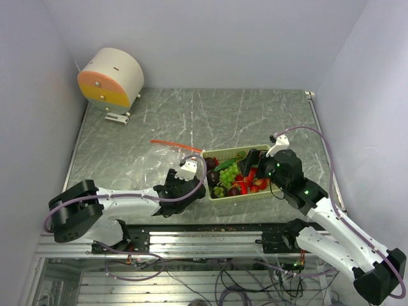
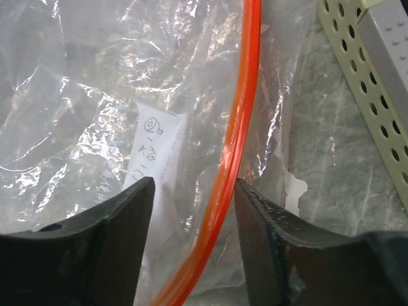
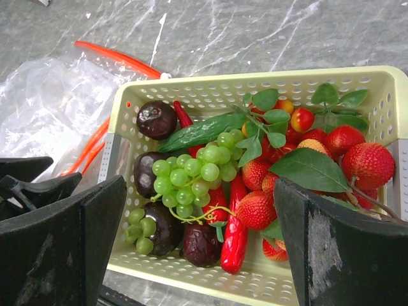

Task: Place the food in the zip-top bag and seal the zipper
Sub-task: Pick up the zipper food storage bag at the center of the board.

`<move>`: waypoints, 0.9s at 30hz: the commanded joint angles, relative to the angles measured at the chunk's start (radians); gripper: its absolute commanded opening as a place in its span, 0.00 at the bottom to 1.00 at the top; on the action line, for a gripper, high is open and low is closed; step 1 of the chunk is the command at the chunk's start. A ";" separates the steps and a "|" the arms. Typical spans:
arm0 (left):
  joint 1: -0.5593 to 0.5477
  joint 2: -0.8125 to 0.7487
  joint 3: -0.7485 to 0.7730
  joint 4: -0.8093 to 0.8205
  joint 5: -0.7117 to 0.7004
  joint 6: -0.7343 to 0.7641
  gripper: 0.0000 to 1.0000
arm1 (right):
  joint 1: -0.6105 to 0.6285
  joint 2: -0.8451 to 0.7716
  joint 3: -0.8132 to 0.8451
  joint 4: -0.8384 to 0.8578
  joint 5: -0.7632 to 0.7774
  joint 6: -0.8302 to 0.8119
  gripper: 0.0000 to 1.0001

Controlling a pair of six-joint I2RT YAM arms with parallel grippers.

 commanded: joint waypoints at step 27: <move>0.003 -0.559 0.025 -0.094 -0.037 -0.082 0.07 | 0.006 -0.047 -0.095 0.321 -0.466 0.004 1.00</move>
